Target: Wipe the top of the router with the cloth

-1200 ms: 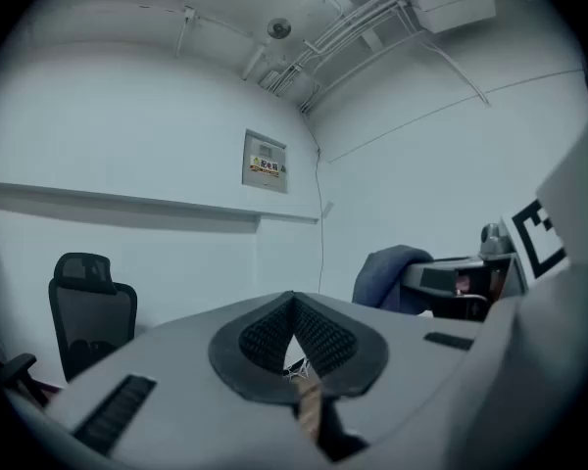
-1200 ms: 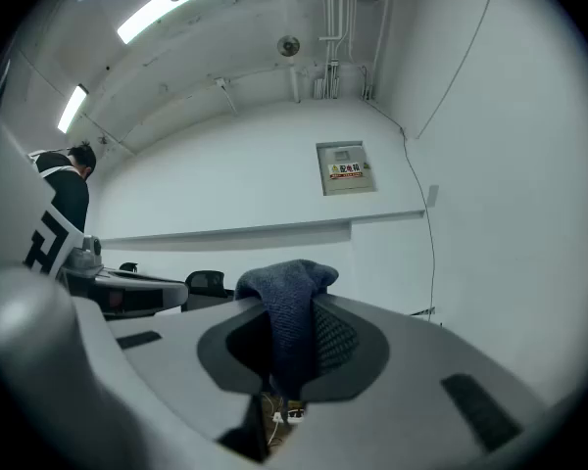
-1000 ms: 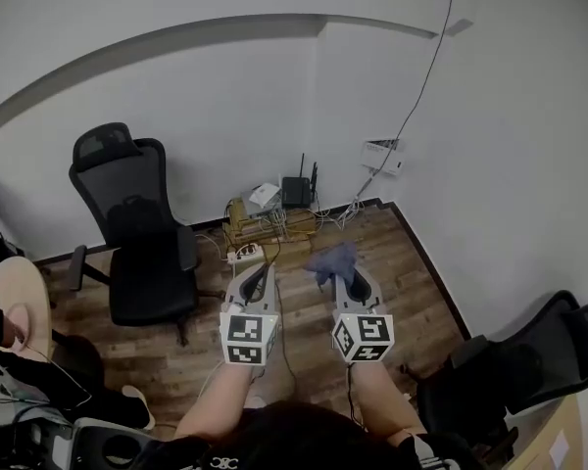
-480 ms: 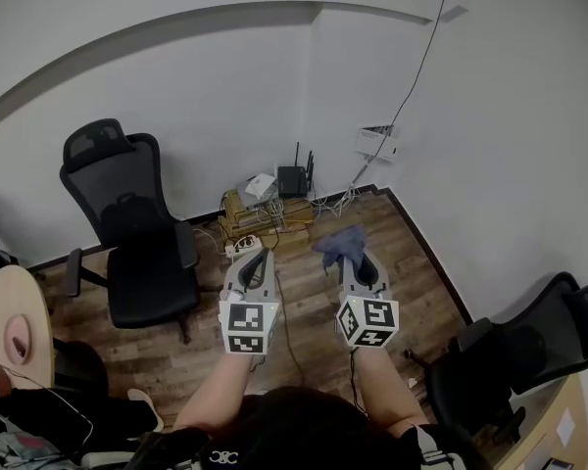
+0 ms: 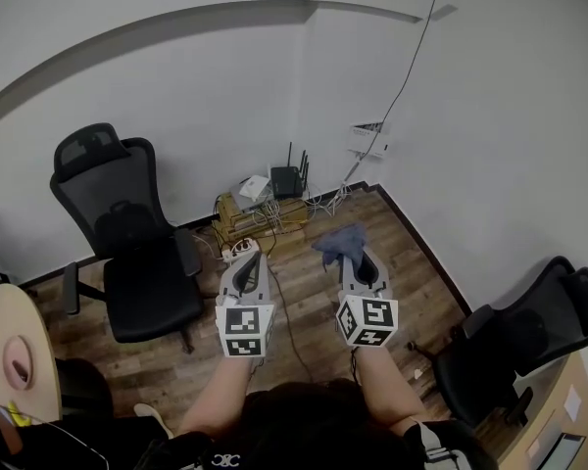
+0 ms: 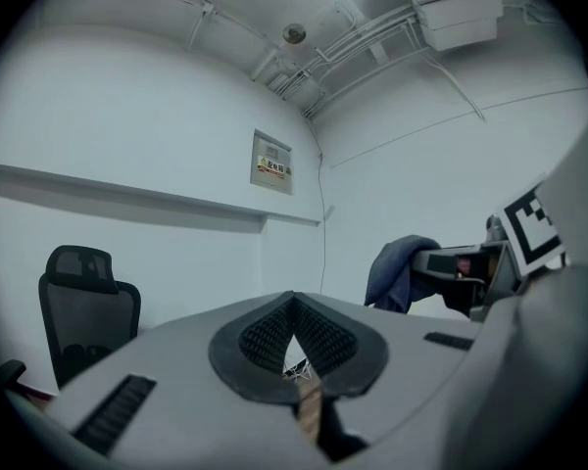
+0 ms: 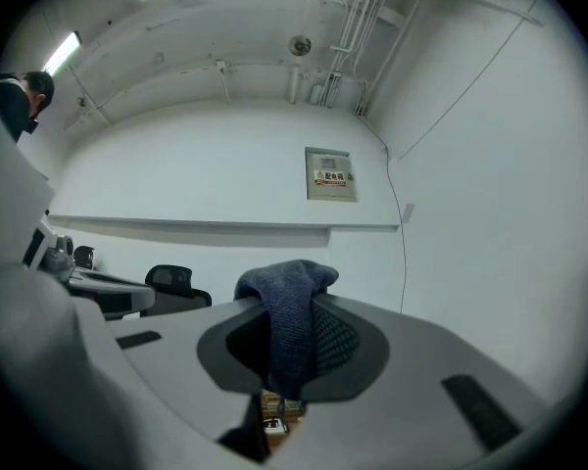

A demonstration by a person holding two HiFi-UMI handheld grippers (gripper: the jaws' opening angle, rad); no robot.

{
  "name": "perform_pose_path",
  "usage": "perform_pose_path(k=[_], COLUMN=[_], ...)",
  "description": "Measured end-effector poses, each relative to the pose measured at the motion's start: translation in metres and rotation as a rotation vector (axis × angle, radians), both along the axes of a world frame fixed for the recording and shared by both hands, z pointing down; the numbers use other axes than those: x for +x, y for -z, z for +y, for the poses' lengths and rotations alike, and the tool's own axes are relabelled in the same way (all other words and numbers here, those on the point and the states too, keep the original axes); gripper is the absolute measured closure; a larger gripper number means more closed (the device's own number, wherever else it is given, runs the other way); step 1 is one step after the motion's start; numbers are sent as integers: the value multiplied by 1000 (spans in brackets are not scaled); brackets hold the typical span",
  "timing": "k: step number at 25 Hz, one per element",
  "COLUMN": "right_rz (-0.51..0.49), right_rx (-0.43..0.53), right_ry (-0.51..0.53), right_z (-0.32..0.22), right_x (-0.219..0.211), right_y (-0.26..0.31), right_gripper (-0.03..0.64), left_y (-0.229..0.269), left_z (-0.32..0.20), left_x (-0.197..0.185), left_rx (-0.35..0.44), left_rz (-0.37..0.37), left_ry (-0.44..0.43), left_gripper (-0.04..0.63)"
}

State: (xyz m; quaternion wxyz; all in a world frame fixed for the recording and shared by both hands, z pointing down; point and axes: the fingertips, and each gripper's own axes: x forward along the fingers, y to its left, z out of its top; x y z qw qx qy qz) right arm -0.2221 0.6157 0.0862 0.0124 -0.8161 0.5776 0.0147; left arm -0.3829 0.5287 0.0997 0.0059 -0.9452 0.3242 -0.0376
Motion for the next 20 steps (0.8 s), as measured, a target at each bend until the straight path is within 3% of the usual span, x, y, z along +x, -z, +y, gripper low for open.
perform_pose_path(k=[11,20], right_rz=[-15,-24], right_rx=[11,50], right_ry=[-30,-6], right_z=[-19,-67], right_x=[15,77], right_y=[-8,-19], right_gripper=[581,583], left_y=[-8,-22], left_z=[-27,-72], left_x=[6,60], left_rx=[-4,-6], left_rz=[-10,-47], left_ry=[20,66], left_gripper=[603,603])
